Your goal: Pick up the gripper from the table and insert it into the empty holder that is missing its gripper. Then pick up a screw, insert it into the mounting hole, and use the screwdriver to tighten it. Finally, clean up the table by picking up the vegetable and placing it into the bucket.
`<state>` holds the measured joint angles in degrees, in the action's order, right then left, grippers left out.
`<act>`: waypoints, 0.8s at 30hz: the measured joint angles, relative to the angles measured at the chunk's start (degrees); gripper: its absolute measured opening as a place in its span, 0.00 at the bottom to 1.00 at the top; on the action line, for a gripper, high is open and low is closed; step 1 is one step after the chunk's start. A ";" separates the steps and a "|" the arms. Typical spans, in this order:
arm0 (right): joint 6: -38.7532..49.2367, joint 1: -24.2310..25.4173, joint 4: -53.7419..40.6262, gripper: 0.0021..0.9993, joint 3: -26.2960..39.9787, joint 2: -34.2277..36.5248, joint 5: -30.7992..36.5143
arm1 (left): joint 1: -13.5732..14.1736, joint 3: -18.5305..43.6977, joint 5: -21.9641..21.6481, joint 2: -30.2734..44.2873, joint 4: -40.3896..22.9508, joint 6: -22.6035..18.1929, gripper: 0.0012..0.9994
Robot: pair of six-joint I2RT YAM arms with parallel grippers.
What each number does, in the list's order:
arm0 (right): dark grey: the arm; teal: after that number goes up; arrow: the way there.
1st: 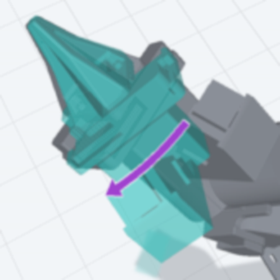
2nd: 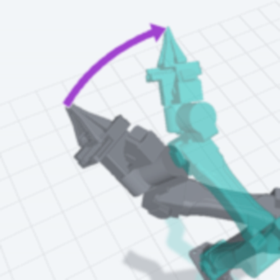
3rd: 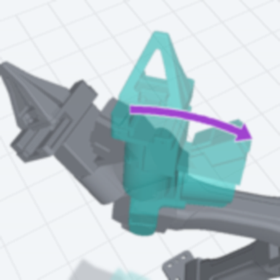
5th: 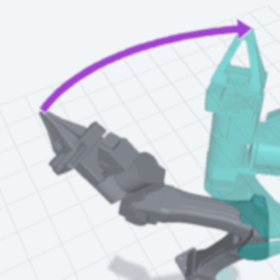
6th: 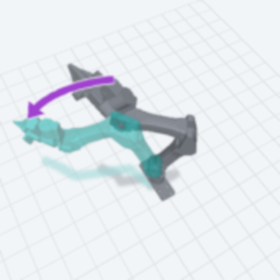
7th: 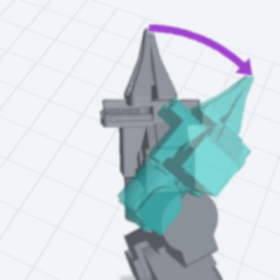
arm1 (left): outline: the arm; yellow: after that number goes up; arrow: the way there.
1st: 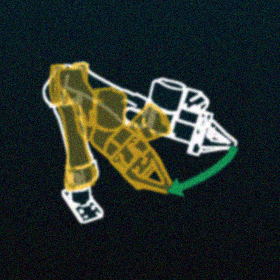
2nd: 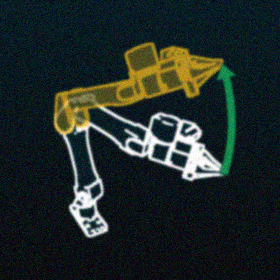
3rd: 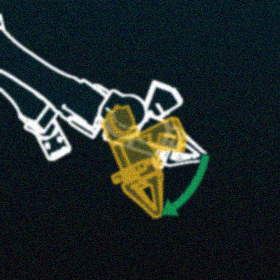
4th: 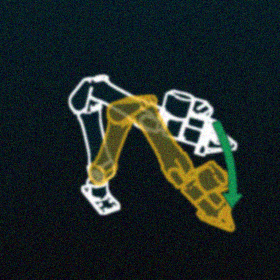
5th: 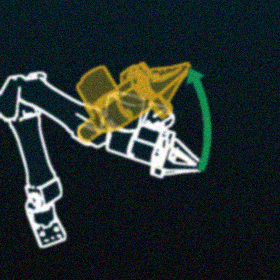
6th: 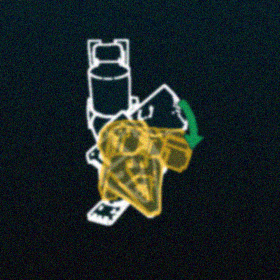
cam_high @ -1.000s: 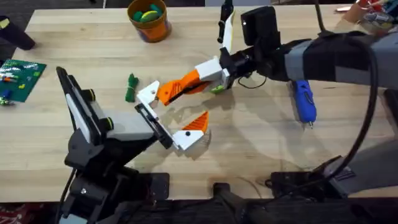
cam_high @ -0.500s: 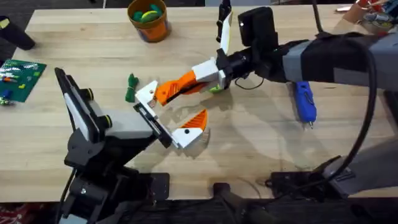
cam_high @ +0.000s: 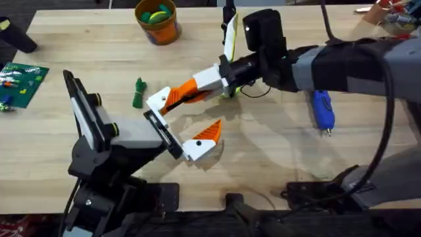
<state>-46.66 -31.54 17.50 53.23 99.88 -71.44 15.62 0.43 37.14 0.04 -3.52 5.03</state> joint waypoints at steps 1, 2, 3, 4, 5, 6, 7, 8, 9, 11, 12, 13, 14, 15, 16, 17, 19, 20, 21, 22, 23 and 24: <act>-0.70 -0.01 0.41 0.02 0.00 0.00 0.07 | 0.00 0.00 0.36 0.00 -0.01 0.00 0.99; -1.33 -0.01 0.90 0.02 0.00 -0.01 0.12 | 0.00 0.00 0.55 0.00 -0.01 -0.02 0.99; -1.84 -0.02 1.39 0.02 0.00 -0.01 0.20 | -0.01 0.00 0.58 0.01 0.00 -0.05 0.99; -2.29 -0.06 1.88 0.02 0.00 0.00 0.32 | -0.02 0.00 0.56 0.01 0.01 -0.08 0.99; -2.67 -0.10 2.23 0.02 0.00 0.00 0.48 | -0.02 0.00 0.51 0.01 0.02 -0.13 0.99; -2.96 -0.13 2.39 0.02 0.00 0.00 0.64 | -0.02 0.00 0.47 0.01 0.03 -0.19 0.99; -3.14 -0.17 2.50 0.02 0.00 0.00 0.82 | -0.02 0.00 0.41 0.01 0.03 -0.21 0.99; -3.27 -0.23 2.61 0.02 0.00 0.00 1.05 | -0.02 0.00 0.34 0.01 0.03 -0.21 0.99; -3.41 -0.30 2.69 0.02 0.00 0.00 1.26 | -0.02 0.00 0.24 0.01 0.02 -0.21 0.99; -3.66 -0.50 2.86 0.02 0.00 0.00 1.70 | -0.03 0.00 0.05 0.00 0.01 -0.18 0.99; -3.77 -0.61 2.97 0.02 0.00 0.00 1.99 | -0.09 0.00 -0.07 0.00 0.01 -0.15 0.99; -3.88 -0.74 3.11 0.02 0.00 0.00 2.33 | -0.14 0.00 -0.23 0.01 0.01 -0.11 0.99; -3.94 -0.89 3.29 0.02 0.00 0.00 2.68 | -0.16 0.00 -0.42 0.00 0.01 -0.07 0.99; -3.95 -1.02 3.47 0.02 0.00 0.00 2.98 | -0.19 0.00 -0.62 0.00 0.01 -0.04 0.99; -3.95 -1.09 3.56 0.02 0.00 0.00 3.17 | -0.22 0.00 -0.73 0.01 0.01 -0.02 0.99; -3.95 -1.15 3.59 0.02 0.00 0.00 3.31 | -0.24 0.00 -0.79 0.01 0.00 -0.01 0.99; -3.95 -1.19 3.69 0.02 0.00 0.00 3.50 | -0.24 0.00 -0.88 0.01 -0.01 0.00 0.99; -3.95 -1.20 3.74 0.02 0.00 0.00 3.54 | -0.24 0.00 -0.92 0.01 -0.01 -0.01 0.99; -3.96 -1.22 3.76 0.02 -0.01 0.00 3.61 | -0.24 0.00 -0.95 0.01 -0.01 0.00 0.99; -3.97 -1.25 3.79 0.02 -0.01 0.00 3.68 | -0.24 0.00 -0.97 0.01 -0.01 0.01 0.99; -3.96 -1.26 3.80 0.02 0.00 -0.01 3.71 | -0.24 0.00 -0.99 0.00 -0.01 0.01 0.99; -3.95 -1.26 3.80 0.02 0.00 -0.02 3.72 | -0.24 0.00 -1.00 -0.01 -0.01 0.01 0.99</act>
